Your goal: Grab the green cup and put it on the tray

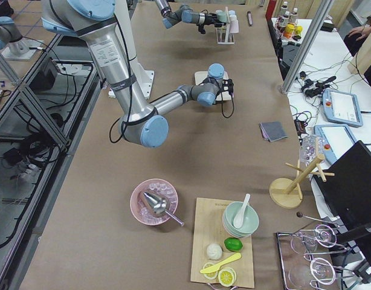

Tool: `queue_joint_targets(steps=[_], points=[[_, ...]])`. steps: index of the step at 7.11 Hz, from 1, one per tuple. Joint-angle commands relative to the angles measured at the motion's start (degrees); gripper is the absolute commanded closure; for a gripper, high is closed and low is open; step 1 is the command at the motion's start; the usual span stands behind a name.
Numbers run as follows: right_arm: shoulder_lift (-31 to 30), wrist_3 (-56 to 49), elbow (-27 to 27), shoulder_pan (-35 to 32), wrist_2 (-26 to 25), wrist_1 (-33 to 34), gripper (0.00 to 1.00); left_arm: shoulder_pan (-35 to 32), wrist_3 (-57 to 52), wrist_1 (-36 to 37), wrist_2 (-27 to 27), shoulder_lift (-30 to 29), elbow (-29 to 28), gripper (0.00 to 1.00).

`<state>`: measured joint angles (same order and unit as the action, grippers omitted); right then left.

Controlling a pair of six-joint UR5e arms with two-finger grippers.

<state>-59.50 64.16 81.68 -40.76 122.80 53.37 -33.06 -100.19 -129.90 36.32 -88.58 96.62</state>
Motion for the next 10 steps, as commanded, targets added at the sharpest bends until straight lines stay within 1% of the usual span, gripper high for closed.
queue_joint_targets(steps=[1, 3, 4, 5, 6, 7, 8, 9, 10], points=[[0.00, 0.09, -0.03, 0.07, 0.25, -0.02, 1.00, -0.69, -0.18, 0.00, 0.07, 2.60, 3.81, 0.44], [0.79, 3.85, -0.03, 0.07, 0.34, -0.02, 1.00, -1.56, -0.44, 0.09, 0.24, 5.68, 9.43, 0.44], [0.79, 3.87, -0.03, 0.16, 0.34, -0.02, 1.00, -2.35, -5.06, 0.00, 0.33, 5.52, 13.29, 0.45], [0.79, 3.87, -0.03, 0.16, 0.34, -0.02, 1.00, -3.32, -5.89, -0.09, 0.50, 4.82, 15.33, 0.50], [0.70, 3.78, -0.03, 0.68, -0.10, -0.02, 0.04, -3.93, -5.72, -0.96, 0.51, 2.38, 15.09, 0.52], [0.70, 3.78, 0.06, 0.69, -0.62, -0.11, 0.00, -4.20, -4.15, -1.05, 0.51, -0.78, 14.39, 0.52], [0.62, 3.87, 0.06, 0.69, -0.63, -0.11, 0.00, -4.20, 0.56, -0.97, 0.59, -3.94, 13.25, 0.53], [0.61, 3.87, 0.15, 0.69, -0.63, -0.11, 0.00, -4.20, 8.53, -0.96, 0.77, -4.58, 12.98, 0.56], [0.27, 3.78, 0.50, 0.69, -0.63, -0.02, 0.00, -4.29, 18.09, -0.96, 3.73, -4.50, 12.89, 0.57]])
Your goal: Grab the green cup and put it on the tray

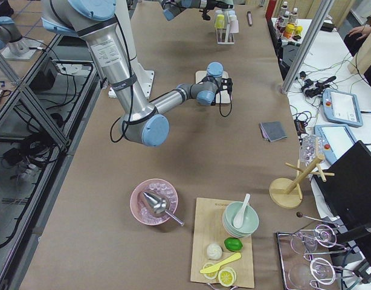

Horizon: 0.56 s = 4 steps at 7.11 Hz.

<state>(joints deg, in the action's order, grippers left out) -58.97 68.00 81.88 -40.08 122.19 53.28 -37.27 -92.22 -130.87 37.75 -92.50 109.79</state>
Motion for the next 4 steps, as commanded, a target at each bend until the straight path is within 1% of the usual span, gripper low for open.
queue_joint_targets(steps=[1, 2, 3, 4], points=[[-0.53, -0.15, 0.47, -0.86, 0.06, 0.07, 0.00, -0.09, 21.44, 0.00, 6.76, -0.58, -0.19, 0.57], [-1.41, -0.76, 0.47, -1.92, 0.06, -0.02, 0.00, 0.00, 31.47, 0.00, 11.25, -0.75, -0.02, 0.57], [-2.37, -0.85, 0.65, -3.67, 0.15, -0.02, 0.00, 0.00, 41.75, -0.09, 17.12, -1.97, 0.25, 0.57], [-4.30, -1.03, 1.96, -5.43, -0.02, 0.42, 0.00, 0.44, 54.47, -0.18, 23.79, -4.07, -0.19, 0.57]])
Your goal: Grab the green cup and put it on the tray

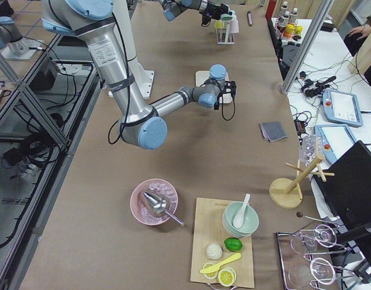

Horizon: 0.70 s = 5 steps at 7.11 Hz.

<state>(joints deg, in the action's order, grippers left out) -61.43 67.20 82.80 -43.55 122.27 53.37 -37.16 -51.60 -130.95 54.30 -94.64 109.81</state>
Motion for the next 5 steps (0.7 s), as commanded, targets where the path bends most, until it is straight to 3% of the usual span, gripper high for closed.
queue_joint_targets(steps=[1, 2, 4, 5], points=[[-3.41, -2.49, 1.74, -4.06, -0.10, 0.59, 0.00, 0.68, 24.16, -0.09, 10.19, -7.26, -2.22, 0.59], [-5.34, -8.78, 1.75, -6.52, -0.02, 0.68, 0.00, 1.81, 32.27, -0.09, 10.30, -13.75, -5.80, 0.59], [-9.47, -28.95, 3.32, -13.29, 0.68, 6.80, 0.00, 11.71, 51.40, -2.01, 9.61, -21.17, -13.44, 0.58], [-11.58, -34.97, 3.42, -15.05, 0.69, 7.18, 0.00, 12.63, 58.82, -9.77, 9.43, -23.81, -21.66, 0.58]])
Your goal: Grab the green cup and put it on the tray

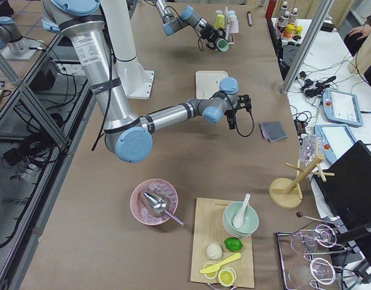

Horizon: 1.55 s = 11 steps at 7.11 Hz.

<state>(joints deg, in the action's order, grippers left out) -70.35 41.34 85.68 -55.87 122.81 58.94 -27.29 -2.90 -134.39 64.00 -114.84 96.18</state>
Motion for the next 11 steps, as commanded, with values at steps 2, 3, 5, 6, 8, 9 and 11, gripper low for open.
queue_joint_targets(steps=[2, 3, 5, 6, 8, 9, 11], points=[[-3.38, -12.14, 0.98, -5.99, -0.54, 6.26, 0.00, 6.09, 19.64, -17.46, -4.02, -7.13, -18.10, 0.59], [-3.30, -17.64, 1.07, -9.31, -0.55, 9.93, 0.00, 9.15, 20.73, -17.05, -9.45, -9.85, -18.22, 0.59], [-3.47, -24.19, 5.43, -13.03, 0.24, 19.76, 0.00, 9.45, 22.66, -17.04, -10.39, -13.12, -18.22, 0.60], [-3.21, -24.28, 8.68, -13.04, -0.54, 27.04, 0.00, 9.45, 25.28, -16.95, -10.56, -13.74, -18.31, 0.60], [-6.35, -32.49, 8.98, -16.35, 0.23, 29.66, 0.00, 9.54, 34.83, -16.87, -14.85, -14.61, -21.01, 0.59], [-12.38, -34.03, 11.42, -19.77, 3.03, 29.22, 0.00, 9.54, 37.85, -16.52, -15.39, -15.93, -22.95, 0.60], [-19.97, -38.23, 14.16, -29.68, 10.76, 29.13, 0.00, 9.54, 37.97, -15.99, -18.81, -18.57, -26.73, 0.60]])
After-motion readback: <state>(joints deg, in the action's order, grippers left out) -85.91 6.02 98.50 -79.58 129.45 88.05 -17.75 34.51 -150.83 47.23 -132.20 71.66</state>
